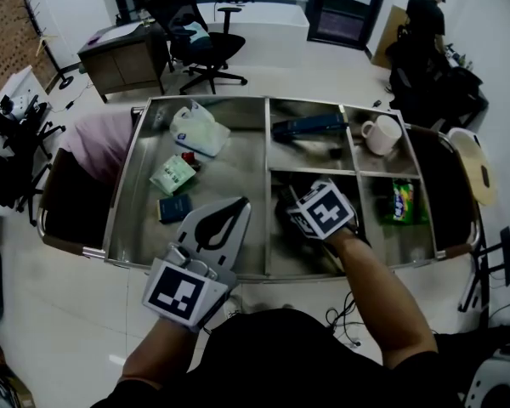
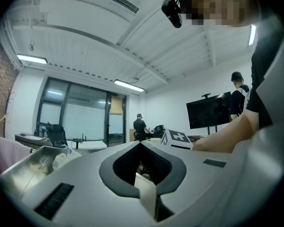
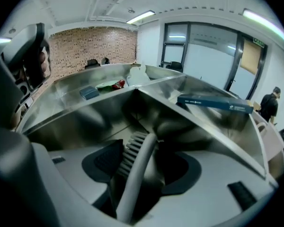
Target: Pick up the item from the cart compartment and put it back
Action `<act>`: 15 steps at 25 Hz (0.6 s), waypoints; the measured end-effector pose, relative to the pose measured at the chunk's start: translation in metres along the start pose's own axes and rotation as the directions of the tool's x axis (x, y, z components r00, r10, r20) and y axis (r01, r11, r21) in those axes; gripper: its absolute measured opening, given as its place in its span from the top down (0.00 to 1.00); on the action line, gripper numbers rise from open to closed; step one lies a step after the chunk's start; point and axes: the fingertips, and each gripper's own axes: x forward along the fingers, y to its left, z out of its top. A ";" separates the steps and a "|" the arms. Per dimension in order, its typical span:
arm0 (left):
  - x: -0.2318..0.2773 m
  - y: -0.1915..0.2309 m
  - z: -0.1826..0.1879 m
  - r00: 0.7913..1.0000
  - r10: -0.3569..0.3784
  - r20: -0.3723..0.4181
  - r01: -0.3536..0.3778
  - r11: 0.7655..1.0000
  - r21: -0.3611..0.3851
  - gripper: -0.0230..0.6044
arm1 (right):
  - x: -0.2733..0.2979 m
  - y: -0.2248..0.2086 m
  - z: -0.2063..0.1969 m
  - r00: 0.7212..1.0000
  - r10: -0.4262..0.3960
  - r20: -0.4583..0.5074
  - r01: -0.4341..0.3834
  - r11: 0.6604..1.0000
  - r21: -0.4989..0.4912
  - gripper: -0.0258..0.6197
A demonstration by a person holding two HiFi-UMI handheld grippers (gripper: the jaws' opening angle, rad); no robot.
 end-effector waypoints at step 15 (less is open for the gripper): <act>0.001 0.001 0.005 1.000 -0.005 0.009 0.005 1.000 -0.005 0.96 | -0.040 0.010 0.028 0.975 0.113 0.194 -0.138 0.983 0.121 0.67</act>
